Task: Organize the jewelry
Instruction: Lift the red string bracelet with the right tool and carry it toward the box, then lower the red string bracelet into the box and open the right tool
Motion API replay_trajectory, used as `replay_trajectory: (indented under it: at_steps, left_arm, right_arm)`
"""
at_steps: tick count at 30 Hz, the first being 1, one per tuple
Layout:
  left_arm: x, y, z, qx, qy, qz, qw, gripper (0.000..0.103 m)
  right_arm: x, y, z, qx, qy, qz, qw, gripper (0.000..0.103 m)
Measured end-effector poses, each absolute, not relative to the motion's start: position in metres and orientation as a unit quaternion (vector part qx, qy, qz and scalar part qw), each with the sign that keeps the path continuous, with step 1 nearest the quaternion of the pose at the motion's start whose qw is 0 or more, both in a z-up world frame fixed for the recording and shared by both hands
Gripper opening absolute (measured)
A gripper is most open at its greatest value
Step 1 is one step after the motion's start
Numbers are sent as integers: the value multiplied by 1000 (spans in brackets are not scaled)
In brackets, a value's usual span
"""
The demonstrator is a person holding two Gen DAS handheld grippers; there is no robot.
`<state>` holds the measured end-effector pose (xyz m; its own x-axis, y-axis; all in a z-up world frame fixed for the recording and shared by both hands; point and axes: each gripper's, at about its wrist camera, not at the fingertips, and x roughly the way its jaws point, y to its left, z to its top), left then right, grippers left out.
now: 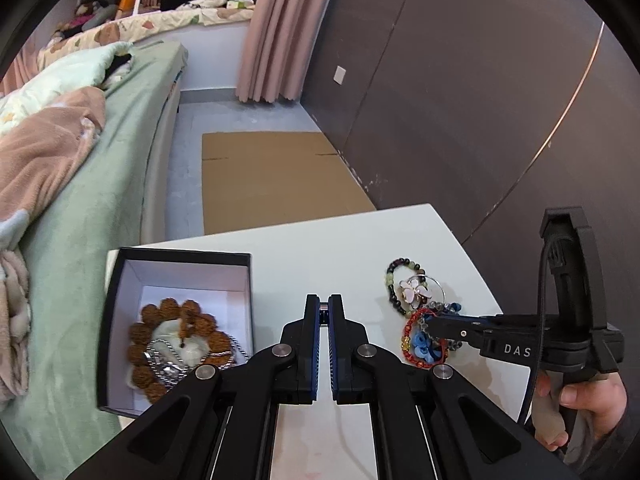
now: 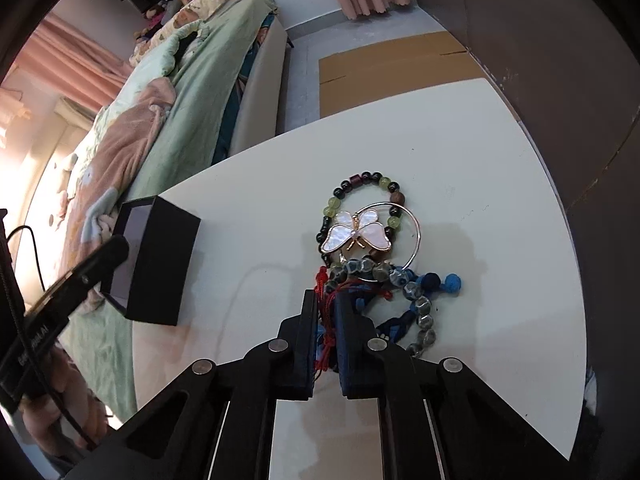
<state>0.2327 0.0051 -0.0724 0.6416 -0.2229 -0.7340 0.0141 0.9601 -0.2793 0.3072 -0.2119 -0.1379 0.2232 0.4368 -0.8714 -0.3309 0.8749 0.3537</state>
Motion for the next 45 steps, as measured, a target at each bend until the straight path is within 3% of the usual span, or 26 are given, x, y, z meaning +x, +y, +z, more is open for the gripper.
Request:
replay_trajectory:
  at_steps: [15,24,26,28,40,41,43,44,45]
  left_arm:
    - [226,56,-75,-190,421,-49,885,4]
    - [220,79,-75,-195,431,-17,881,7]
    - [215,88,-73,-202,423,-9,883,25]
    - [210,98,-70,-214,414,-4,884,103]
    - [190,134,-57,-224,384,29,895,103]
    - [190,135,-57,-221,383,33,896,103]
    - [188,138,-57,-213,380,47,899,103]
    - [188,139,-57,-209,378,53,900,103]
    - [188,139,-57,-205,378,57,901,103]
  right_arm:
    - [285,-202,-70,116,470,324,813,4]
    - [277,-153,-60,128,444,373,804,4]
    - [276,-147,-61,133,444,380,801,4]
    - [275,-137,-61,134,442,386,799,4]
    - [276,-79,-67,138,440,427,778,5]
    - [279,-74,-71,137,455,428,769,8]
    - [282,-71,-77,132,471,416,766,39]
    - [283,-73,-80,129,475,404,771,79]
    - [284,-75,-81,129,476,397,774,103]
